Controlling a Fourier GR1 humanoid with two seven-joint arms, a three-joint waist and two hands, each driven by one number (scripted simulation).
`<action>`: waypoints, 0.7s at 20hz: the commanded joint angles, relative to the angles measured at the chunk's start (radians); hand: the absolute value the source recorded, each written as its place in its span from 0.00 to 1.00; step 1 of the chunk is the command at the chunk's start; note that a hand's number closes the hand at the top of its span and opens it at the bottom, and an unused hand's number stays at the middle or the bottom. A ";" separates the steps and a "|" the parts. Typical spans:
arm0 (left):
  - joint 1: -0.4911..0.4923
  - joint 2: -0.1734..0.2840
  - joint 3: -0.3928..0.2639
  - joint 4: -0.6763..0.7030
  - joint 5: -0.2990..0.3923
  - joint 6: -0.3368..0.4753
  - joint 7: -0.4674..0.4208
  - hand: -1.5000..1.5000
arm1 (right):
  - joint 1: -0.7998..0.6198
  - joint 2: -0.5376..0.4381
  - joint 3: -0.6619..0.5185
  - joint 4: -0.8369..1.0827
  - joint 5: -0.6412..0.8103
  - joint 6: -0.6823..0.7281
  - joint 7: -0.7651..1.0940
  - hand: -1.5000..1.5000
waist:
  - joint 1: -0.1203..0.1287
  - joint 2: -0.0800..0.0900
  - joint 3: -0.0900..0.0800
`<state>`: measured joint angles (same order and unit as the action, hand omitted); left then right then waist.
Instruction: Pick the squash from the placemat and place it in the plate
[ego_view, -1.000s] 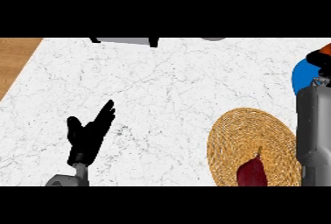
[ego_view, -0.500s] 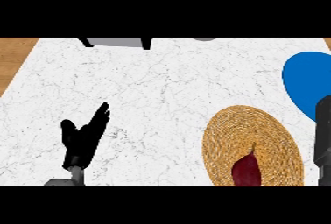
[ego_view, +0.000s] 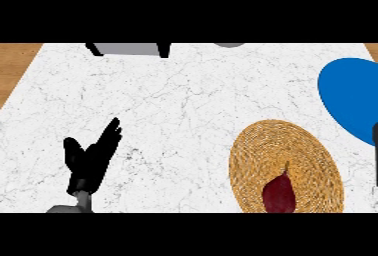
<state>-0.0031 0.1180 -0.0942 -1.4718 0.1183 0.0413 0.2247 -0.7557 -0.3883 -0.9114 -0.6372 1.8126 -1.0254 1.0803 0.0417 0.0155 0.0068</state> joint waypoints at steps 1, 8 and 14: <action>0.037 -0.007 -0.005 0.022 0.007 -0.017 -0.033 0.50 | -0.022 -0.064 -0.062 0.173 -0.147 0.070 -0.030 0.00 | -0.002 0.003 -0.001; 0.029 -0.004 0.006 0.048 -0.003 -0.012 -0.037 0.50 | -0.021 -0.093 -0.086 0.268 -0.449 -0.079 -0.380 0.00 | -0.006 0.003 0.003; 0.011 -0.002 0.012 0.011 0.006 -0.008 -0.001 0.50 | -0.024 -0.080 -0.080 0.156 -0.626 -0.218 -0.620 0.00 | -0.012 0.000 0.004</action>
<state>0.0129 0.1154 -0.0841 -1.4680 0.1184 0.0360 0.1970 -0.7821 -0.4689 -0.9894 -0.4355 1.2918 -1.1401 0.5868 0.0313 0.0111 0.0126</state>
